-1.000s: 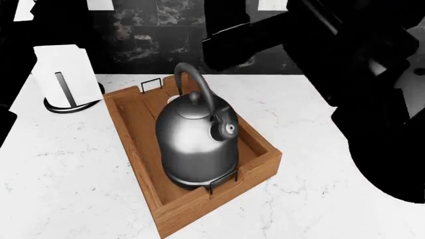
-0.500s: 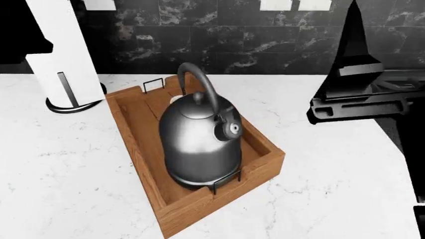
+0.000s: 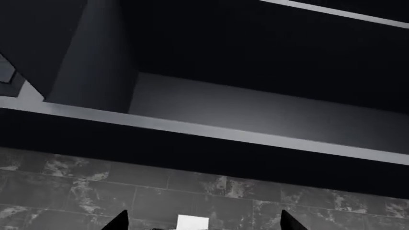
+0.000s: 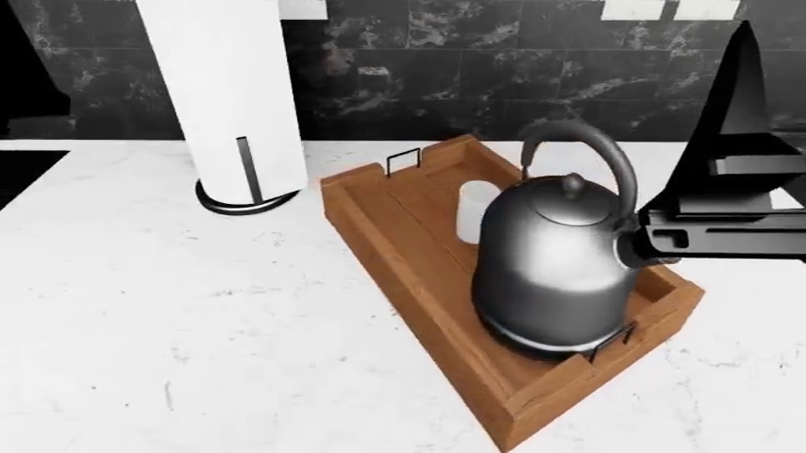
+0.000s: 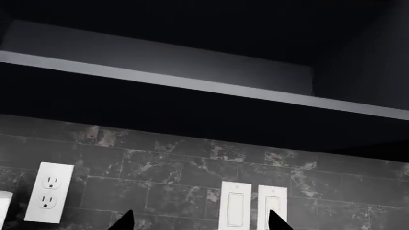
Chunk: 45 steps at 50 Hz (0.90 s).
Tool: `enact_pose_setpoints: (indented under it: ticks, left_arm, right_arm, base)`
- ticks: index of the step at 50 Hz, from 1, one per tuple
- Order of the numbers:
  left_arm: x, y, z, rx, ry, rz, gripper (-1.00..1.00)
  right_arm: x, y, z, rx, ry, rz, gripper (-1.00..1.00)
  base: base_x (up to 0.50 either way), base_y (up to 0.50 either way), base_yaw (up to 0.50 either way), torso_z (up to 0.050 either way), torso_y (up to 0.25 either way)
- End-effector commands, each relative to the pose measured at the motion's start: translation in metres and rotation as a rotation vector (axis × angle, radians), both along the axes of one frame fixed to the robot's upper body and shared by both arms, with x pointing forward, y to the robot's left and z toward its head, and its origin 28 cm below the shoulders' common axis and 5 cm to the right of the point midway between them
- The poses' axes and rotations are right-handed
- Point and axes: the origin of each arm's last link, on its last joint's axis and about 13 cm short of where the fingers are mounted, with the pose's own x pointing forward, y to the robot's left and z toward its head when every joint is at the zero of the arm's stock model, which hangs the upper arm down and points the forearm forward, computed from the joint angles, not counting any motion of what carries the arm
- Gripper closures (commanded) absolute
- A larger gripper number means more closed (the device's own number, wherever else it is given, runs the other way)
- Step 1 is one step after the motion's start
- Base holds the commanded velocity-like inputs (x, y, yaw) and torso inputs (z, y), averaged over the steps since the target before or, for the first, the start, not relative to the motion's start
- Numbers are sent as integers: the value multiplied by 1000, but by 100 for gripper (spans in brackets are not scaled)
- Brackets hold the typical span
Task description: Pick the kettle from the counter and place it on the tray. Then pick the mug from the cabinet and place it on the tray. Then close the cabinet doors.
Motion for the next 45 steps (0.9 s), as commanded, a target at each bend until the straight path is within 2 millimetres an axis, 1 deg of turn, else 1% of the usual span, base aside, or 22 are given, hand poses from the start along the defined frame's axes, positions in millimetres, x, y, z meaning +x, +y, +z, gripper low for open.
enact_pose_setpoints:
  ticks: [1, 29, 36, 39, 41, 43, 45]
  left_arm:
    - [-3, 1, 3, -6, -9, 0, -100]
    - [-3, 1, 4, 7, -6, 5, -100]
    - [-4, 5, 10, -21, -15, 44, -100]
    - [-3, 9, 16, -54, -42, 120, -100]
    - [-2, 11, 20, -72, -30, 177, -100]
    - [-4, 14, 26, -85, -36, 165, -100]
    - [-5, 17, 32, -91, -34, 193, -100]
  right_arm:
    - [-2, -3, 0, 11, -7, -6, -100]
    - [-2, -5, -3, 19, 1, -21, -100]
    - [-3, -6, -4, 31, 3, -18, -100]
    - [-3, -7, -4, 52, 10, -12, -100]
    - [-4, -8, -4, 60, 13, -13, -100]
    - [-4, -8, -4, 63, 17, -16, -100]
    - [-4, -8, -4, 66, 18, -20, -100]
  base:
    - [-4, 500, 0, 0, 0]
    - [-4, 500, 0, 0, 0]
    - [-4, 500, 0, 0, 0]
    - [0, 0, 0, 0, 0]
    - [0, 0, 0, 0, 0]
    - [0, 0, 0, 0, 0]
    - [0, 0, 0, 0, 0]
